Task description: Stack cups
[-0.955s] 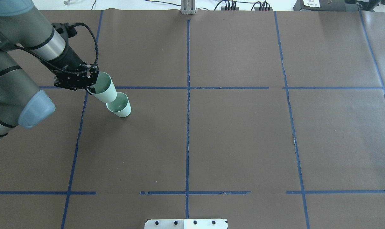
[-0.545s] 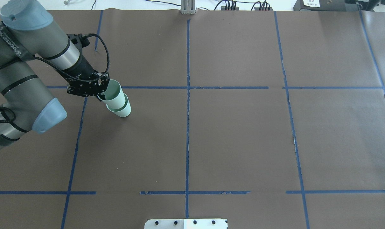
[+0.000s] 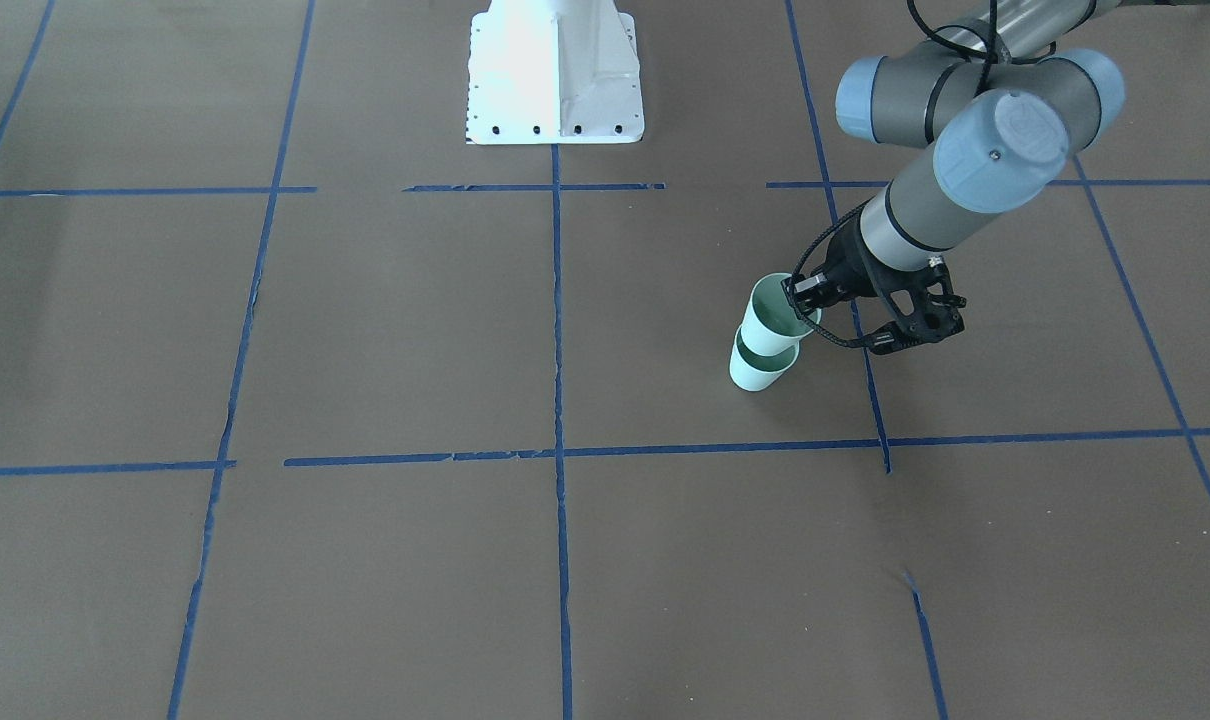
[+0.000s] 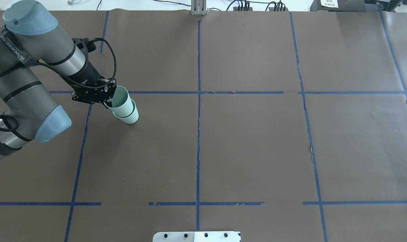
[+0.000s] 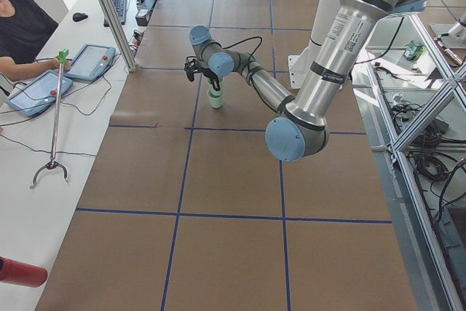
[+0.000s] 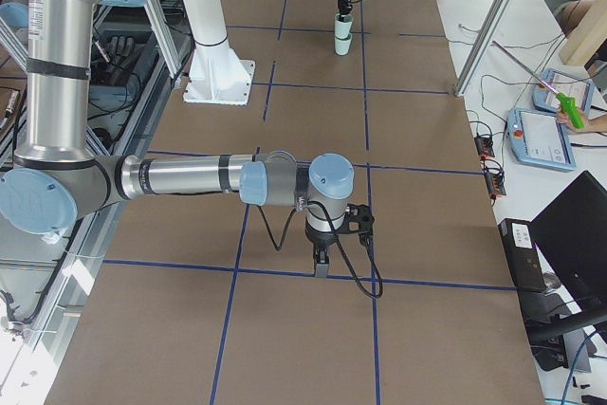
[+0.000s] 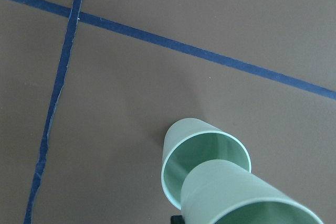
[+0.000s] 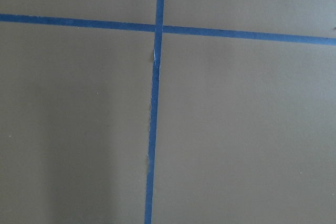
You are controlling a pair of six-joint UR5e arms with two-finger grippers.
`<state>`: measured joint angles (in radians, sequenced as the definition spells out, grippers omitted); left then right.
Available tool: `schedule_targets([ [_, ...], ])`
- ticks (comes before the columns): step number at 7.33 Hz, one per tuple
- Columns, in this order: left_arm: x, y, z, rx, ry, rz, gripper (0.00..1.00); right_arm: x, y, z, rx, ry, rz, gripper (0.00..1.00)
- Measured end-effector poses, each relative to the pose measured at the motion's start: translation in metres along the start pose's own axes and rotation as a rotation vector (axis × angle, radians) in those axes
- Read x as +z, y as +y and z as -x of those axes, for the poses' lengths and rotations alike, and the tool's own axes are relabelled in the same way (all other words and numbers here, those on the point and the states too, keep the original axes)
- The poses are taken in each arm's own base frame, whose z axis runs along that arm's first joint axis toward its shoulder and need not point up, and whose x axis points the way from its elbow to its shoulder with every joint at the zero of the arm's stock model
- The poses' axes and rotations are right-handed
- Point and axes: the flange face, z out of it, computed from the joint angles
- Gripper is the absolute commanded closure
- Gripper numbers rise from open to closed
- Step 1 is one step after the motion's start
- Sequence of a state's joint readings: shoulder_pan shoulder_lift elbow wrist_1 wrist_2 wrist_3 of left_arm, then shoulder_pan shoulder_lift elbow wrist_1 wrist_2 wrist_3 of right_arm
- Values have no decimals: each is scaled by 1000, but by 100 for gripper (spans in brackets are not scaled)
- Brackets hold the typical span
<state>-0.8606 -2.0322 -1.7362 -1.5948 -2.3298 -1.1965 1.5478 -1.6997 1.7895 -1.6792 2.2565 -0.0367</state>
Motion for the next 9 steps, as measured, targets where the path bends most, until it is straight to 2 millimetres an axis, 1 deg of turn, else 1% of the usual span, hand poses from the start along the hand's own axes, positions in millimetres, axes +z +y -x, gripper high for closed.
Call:
schedule_targets([
  [1, 1, -1, 1, 0, -1, 0, 31, 0, 0, 0, 0, 0, 0, 0],
  [2, 1, -1, 1, 1, -2, 0, 0, 0, 0, 0, 0, 0, 0, 0],
  [4, -3, 1, 0, 18, 12, -9, 0, 0, 0, 0, 0, 0, 0, 0],
  [5, -10, 3, -2, 30, 24, -22, 0, 0, 0, 0, -1, 0, -1, 0],
  [6, -22, 5, 0, 41, 38, -44, 0, 0, 0, 0, 0, 0, -1, 0],
  [7, -39, 3, 7, 63, 50, -72, 0, 0, 0, 0, 0, 0, 0, 0],
  [8, -56, -5, 21, 98, 55, -103, 0, 0, 0, 0, 1, 0, 1, 0],
  [9, -77, -19, 49, 136, 49, -142, 0, 0, 0, 0, 1, 0, 1, 0],
])
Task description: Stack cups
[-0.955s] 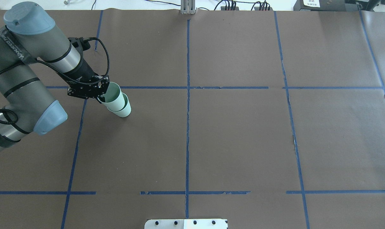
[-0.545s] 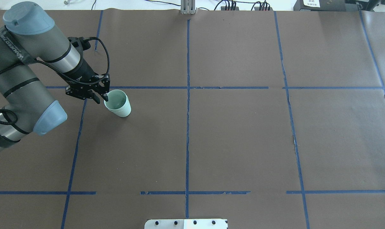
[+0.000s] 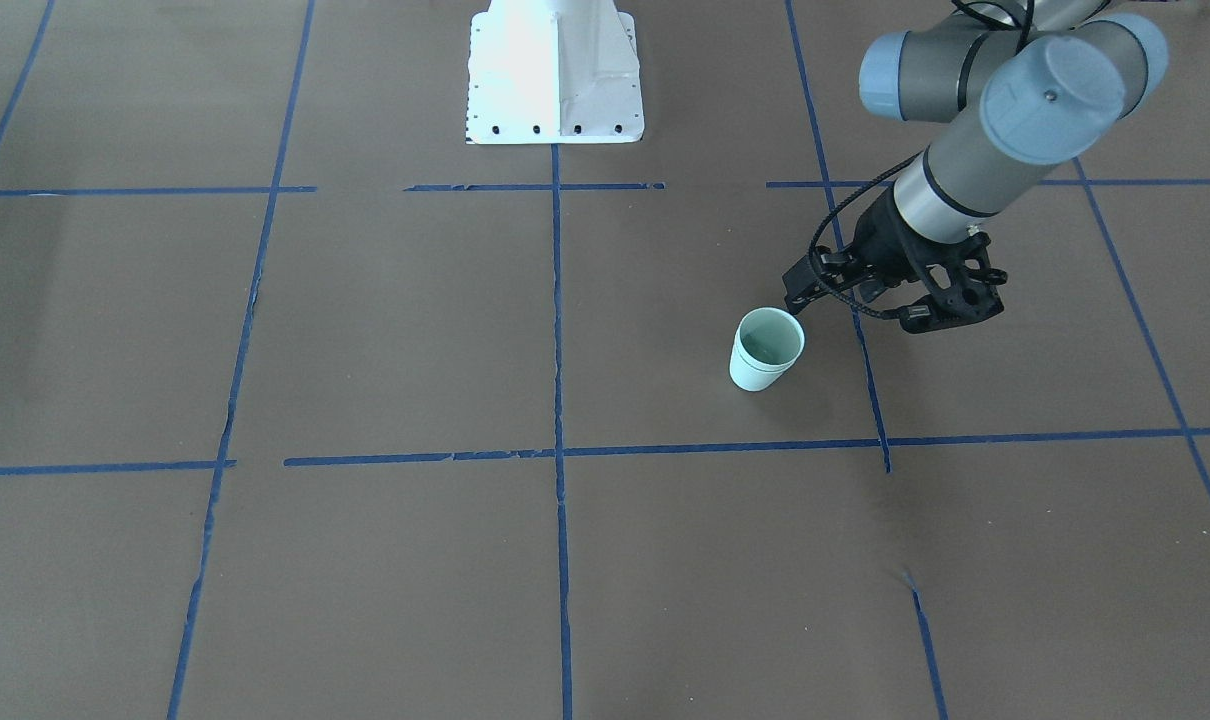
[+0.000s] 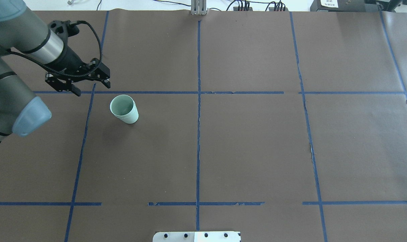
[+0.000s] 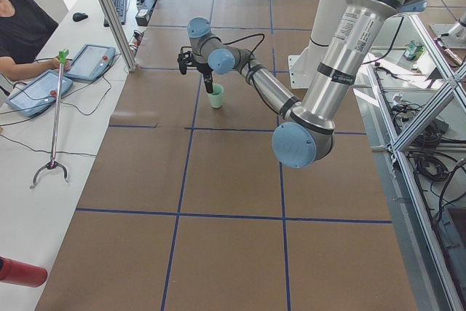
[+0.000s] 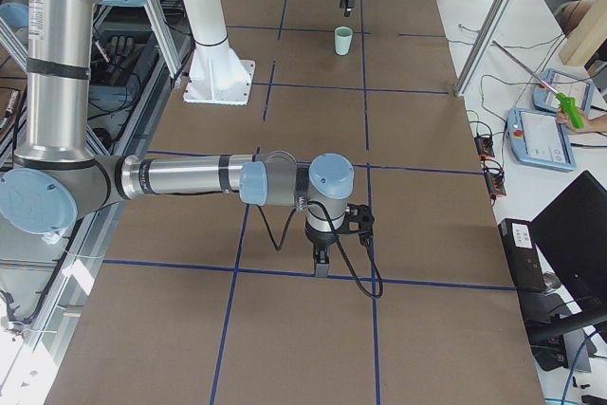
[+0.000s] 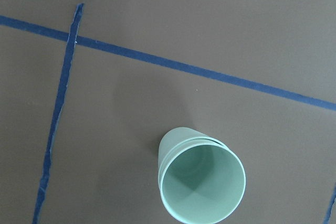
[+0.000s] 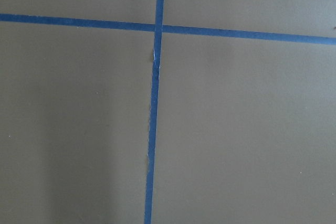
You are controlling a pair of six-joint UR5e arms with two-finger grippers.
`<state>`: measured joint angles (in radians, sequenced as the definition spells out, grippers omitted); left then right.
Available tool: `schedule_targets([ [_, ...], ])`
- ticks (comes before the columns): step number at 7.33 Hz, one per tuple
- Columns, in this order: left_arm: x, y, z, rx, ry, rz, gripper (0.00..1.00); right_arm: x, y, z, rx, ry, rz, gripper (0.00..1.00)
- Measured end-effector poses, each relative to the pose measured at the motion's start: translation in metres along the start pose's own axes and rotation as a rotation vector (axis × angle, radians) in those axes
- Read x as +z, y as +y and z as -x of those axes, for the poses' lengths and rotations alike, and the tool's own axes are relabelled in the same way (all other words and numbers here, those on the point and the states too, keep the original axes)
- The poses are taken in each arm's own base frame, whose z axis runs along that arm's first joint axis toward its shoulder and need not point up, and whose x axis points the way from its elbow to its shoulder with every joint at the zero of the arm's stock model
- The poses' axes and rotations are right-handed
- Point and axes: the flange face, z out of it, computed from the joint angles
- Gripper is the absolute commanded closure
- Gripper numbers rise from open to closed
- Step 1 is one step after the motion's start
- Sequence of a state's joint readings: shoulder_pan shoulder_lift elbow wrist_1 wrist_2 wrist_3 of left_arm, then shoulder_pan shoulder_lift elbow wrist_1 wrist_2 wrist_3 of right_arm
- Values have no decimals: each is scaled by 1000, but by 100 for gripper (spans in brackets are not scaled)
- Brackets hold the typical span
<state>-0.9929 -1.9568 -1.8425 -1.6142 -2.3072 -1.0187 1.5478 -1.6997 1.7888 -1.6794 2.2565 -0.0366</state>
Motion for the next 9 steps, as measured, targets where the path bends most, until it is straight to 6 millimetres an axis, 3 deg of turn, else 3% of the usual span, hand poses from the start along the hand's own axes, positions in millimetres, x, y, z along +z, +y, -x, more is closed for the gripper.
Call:
schedule_targets([
  [1, -24, -13, 47, 46, -19, -42, 0, 0, 0, 0, -1, 0, -1, 0],
  [3, -55, -23, 164, 182, -95, -80, 0, 0, 0, 0, -1, 0, -1, 0],
  [6, -78, -41, 348, 364, -206, -50, 0, 0, 0, 0, 0, 0, 0, 0],
  [7, -79, -42, 394, 384, -238, -36, 0, 0, 0, 0, 0, 0, 0, 0],
  [9, -69, -39, 460, 384, -296, -40, 0, 0, 0, 0, 0, 0, 0, 0],
])
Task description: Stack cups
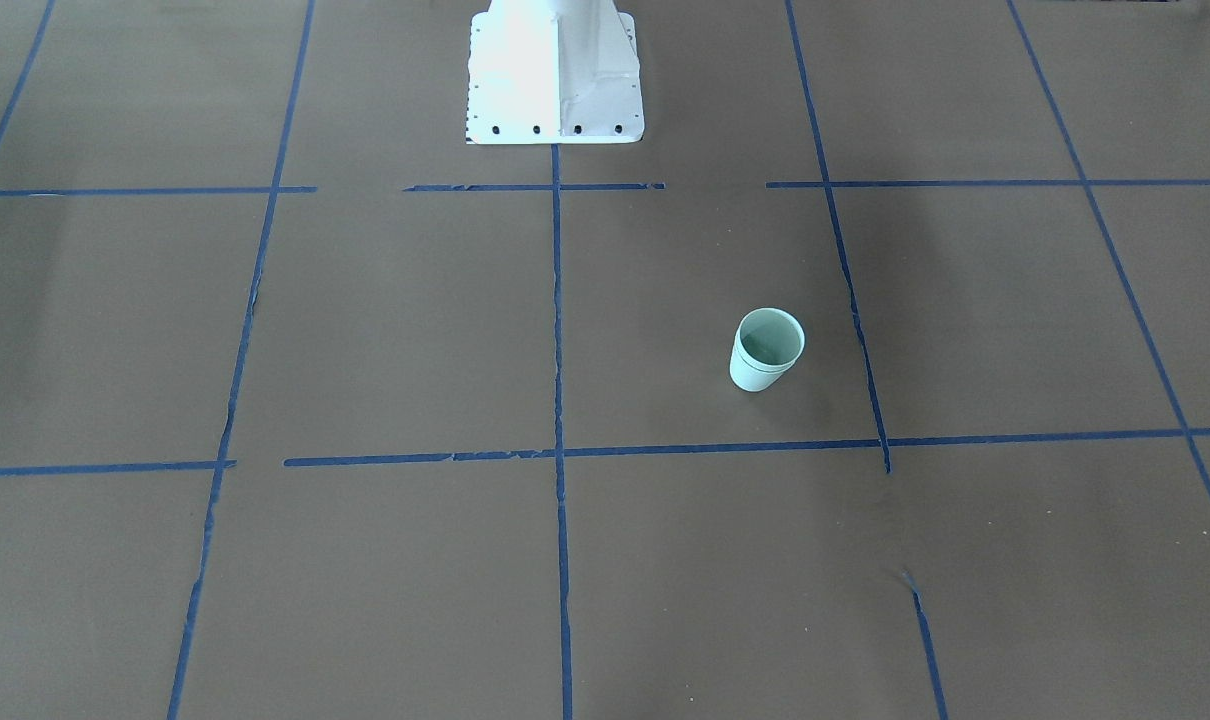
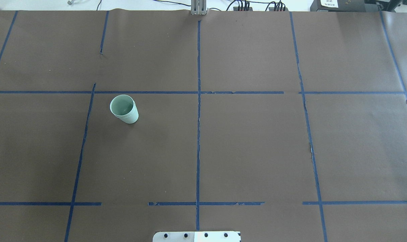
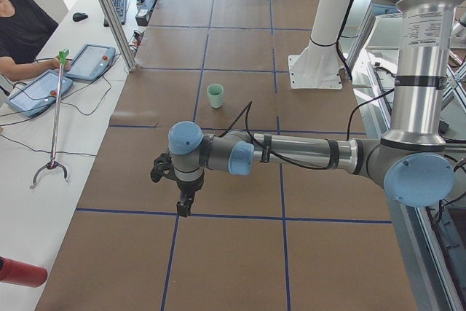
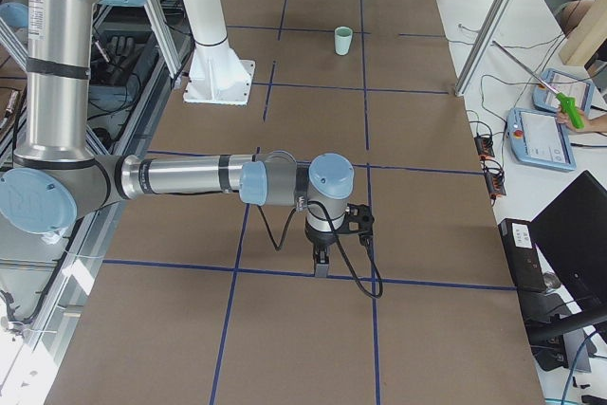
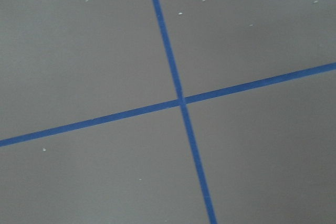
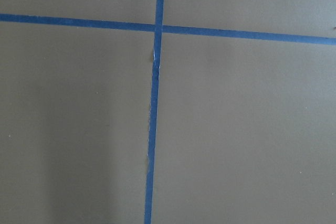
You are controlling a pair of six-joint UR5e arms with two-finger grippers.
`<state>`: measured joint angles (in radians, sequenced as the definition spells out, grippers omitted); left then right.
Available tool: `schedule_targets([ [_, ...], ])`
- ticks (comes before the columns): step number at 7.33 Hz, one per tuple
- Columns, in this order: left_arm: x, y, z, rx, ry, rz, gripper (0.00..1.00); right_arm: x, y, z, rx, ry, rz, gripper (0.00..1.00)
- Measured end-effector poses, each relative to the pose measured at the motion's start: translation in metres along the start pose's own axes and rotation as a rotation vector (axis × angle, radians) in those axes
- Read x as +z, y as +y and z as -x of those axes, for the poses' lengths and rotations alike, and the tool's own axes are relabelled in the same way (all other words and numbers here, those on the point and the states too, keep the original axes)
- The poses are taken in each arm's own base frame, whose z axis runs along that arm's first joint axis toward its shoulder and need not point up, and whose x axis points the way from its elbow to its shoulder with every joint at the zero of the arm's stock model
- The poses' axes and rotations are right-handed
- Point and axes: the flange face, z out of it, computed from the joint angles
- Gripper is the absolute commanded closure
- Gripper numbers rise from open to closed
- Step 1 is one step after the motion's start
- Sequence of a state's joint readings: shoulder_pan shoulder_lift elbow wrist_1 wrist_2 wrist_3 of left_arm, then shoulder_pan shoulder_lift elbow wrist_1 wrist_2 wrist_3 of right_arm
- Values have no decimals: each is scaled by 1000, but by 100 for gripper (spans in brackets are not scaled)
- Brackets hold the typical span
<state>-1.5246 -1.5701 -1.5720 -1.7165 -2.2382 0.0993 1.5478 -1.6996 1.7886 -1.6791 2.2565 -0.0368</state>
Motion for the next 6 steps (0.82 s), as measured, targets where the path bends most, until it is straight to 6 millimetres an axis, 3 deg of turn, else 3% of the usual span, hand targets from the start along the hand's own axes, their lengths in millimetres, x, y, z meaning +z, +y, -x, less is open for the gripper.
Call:
schedule_targets([
  [1, 12, 13, 19, -6, -10, -9, 0, 0, 0, 0, 0, 0, 0, 0],
  [3, 20, 24, 31, -13, -10, -17, 0, 0, 0, 0, 0, 0, -1, 0],
  [6, 1, 26, 25, -79, 51, 10, 0, 0, 0, 0, 0, 0, 0, 0],
])
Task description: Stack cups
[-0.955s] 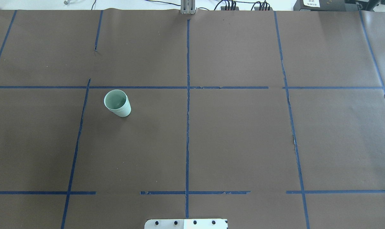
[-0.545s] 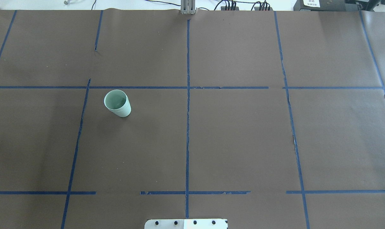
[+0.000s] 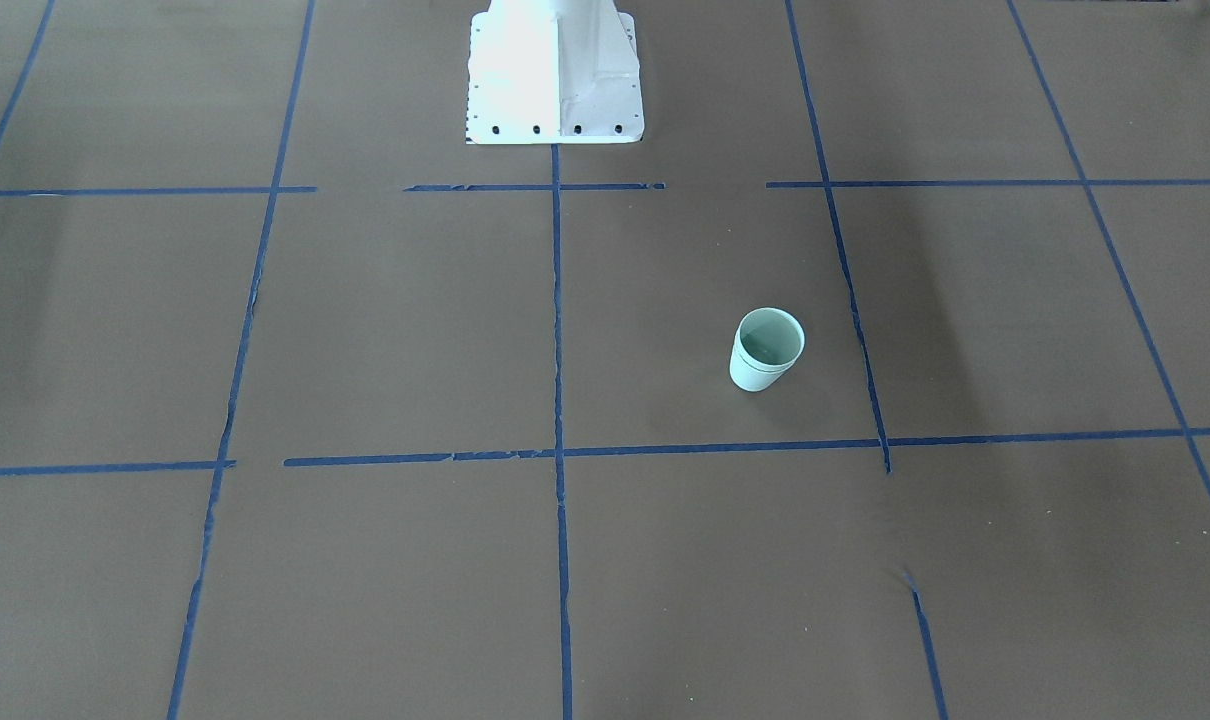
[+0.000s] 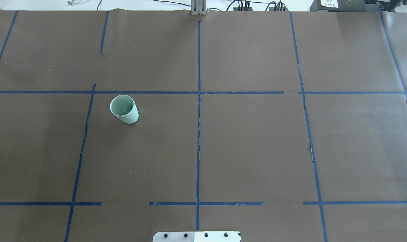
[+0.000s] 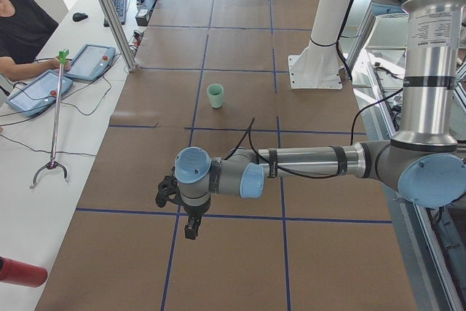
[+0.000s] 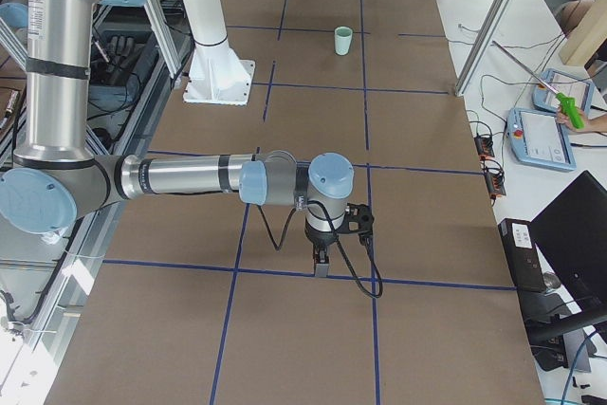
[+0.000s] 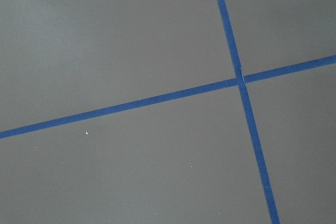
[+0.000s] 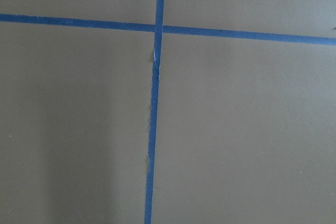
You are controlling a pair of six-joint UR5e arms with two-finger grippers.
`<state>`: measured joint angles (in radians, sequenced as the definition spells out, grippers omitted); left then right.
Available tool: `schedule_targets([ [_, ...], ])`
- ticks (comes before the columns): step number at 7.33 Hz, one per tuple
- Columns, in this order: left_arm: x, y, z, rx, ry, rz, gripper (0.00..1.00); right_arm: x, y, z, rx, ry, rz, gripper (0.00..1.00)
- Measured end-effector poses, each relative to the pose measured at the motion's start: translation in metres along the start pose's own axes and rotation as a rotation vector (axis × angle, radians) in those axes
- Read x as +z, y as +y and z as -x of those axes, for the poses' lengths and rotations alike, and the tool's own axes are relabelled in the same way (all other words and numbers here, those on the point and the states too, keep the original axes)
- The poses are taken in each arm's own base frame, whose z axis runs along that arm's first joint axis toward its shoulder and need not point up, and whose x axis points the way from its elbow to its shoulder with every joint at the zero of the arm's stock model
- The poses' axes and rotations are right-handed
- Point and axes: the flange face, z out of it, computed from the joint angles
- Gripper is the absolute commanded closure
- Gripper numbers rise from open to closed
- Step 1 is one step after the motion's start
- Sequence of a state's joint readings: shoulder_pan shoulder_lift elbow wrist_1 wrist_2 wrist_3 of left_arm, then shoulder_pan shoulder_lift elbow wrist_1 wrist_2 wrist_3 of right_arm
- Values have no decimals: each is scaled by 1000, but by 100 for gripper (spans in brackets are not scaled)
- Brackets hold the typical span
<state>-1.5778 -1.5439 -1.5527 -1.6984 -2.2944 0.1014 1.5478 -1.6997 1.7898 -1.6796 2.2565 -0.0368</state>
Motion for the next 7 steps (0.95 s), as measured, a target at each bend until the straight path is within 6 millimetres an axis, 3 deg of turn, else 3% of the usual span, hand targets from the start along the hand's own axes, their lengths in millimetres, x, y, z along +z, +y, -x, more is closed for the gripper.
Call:
schedule_targets([
  [2, -11, 0, -9, -24, 17, 18, 0, 0, 0, 0, 0, 0, 0, 0],
  [7, -13, 1, -10, -29, 22, 23, 0, 0, 0, 0, 0, 0, 0, 0],
])
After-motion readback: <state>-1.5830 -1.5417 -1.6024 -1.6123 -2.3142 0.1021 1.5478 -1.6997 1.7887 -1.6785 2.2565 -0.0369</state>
